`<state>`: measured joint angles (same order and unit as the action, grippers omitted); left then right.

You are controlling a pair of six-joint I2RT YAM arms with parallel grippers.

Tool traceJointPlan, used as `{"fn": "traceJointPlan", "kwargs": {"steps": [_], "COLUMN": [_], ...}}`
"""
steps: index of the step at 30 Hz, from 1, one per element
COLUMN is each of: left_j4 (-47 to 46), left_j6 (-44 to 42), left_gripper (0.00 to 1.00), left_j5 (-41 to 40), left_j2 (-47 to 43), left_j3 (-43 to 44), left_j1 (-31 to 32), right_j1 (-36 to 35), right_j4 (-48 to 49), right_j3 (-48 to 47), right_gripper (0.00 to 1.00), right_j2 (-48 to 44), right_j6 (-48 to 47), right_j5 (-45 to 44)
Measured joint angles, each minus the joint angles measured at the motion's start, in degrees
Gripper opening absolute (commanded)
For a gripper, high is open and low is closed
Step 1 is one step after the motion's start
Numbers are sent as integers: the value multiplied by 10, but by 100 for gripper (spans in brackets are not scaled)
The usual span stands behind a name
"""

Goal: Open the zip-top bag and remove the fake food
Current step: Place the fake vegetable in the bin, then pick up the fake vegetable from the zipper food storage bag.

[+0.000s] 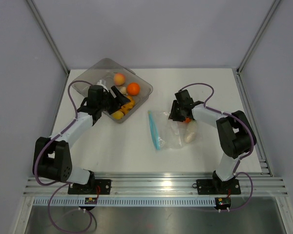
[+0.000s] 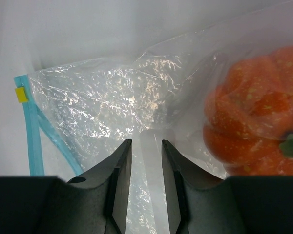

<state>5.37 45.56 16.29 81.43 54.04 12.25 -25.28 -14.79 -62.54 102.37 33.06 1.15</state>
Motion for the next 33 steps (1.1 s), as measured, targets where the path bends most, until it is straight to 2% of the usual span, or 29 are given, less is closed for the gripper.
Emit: {"fn": "traceJointPlan", "kwargs": {"steps": [15,26,33], "left_j4": [-47,-56,-98], "left_j6": [-2,-15,-3], "left_gripper": [73,75,60], "left_j5": [63,83,107], "left_j2": [-101,-163,-107], "left_j3": [-130,-184,-200], "left_j1": [63,71,76], "right_j1": [0,0,0], "right_j4": [8,21,21], "right_j3": [17,41,60], "right_gripper": [40,43,44], "right_j2": [-17,-60,-96], "right_j6": [7,19,20], "right_j5": [2,16,14]}}
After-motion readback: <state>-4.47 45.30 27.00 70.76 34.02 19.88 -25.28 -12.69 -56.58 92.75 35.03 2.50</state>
